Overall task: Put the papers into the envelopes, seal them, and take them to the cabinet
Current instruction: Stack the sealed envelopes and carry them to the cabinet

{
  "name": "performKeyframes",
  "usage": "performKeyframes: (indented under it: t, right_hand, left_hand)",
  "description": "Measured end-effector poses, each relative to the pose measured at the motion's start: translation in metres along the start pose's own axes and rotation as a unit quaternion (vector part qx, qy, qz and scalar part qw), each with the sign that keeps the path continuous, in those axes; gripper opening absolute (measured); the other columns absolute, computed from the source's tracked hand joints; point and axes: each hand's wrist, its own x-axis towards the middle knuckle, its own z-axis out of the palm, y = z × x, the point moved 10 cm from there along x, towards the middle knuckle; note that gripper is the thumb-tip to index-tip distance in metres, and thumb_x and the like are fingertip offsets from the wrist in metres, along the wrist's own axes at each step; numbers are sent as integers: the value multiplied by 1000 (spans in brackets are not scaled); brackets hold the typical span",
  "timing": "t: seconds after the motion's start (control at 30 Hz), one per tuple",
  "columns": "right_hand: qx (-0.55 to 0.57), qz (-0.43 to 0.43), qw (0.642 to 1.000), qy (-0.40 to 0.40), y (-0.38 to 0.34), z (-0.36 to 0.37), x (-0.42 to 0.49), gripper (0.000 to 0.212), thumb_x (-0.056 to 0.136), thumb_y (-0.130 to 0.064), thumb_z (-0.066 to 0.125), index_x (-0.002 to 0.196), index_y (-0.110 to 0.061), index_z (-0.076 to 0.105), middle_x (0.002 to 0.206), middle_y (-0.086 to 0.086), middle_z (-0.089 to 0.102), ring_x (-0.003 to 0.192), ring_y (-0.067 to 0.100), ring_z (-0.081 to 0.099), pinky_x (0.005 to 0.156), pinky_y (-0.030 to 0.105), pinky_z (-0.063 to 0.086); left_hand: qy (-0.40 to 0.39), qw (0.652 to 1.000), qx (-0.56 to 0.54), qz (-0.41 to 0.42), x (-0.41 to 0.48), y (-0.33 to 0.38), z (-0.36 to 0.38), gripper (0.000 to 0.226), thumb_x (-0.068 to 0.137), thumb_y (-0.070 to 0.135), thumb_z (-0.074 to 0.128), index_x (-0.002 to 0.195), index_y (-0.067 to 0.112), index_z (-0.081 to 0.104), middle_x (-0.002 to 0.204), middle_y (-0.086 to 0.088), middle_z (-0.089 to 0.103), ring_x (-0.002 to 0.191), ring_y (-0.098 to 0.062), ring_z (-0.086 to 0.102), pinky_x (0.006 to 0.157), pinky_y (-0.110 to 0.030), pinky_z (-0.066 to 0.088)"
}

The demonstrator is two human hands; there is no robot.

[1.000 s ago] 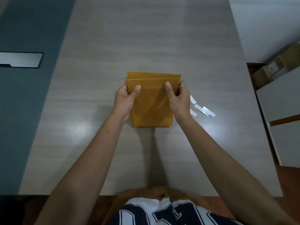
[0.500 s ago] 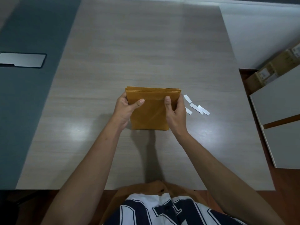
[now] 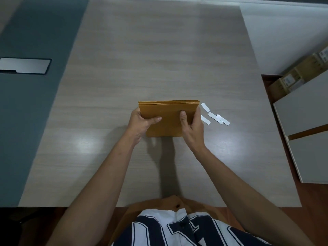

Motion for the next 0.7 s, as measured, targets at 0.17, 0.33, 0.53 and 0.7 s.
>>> performKeyframes:
  t: [0.17,0.33,0.53,0.7]
  right_hand:
    - [-37,9,999,-14,16,2,-5,27,100,-37,52,114,-56,38,107,-30,57,98,-12,58,83,10,46]
    - [-75,29,995,-52,35,7,-3,32,100,-38,50,128,-41,35,111,-29,53,98,-17,54,80,5,45]
    - [-117,31,992,-46,45,3,11,33,99,-36,55,127,-18,51,109,-8,62,94,11,60,78,20,52]
    - [-125,62,990,4,42,-18,25,24,95,-34,62,105,-12,60,93,-5,63,82,12,57,66,11,42]
  left_hand:
    - [0,1000,16,-25,1,-23,0,48,72,-4,81,115,11,64,113,-7,70,107,-21,66,97,-40,52]
    - [4,996,75,-46,3,-39,-1,51,83,-3,72,130,7,55,121,-2,63,110,-15,58,98,-32,46]
    - [28,992,120,-39,9,-42,-7,46,86,-1,71,130,6,57,120,-6,65,109,-21,62,99,-38,50]
    - [3,992,120,-49,18,-33,9,49,87,3,70,133,9,54,119,-2,63,107,-20,61,92,-36,51]
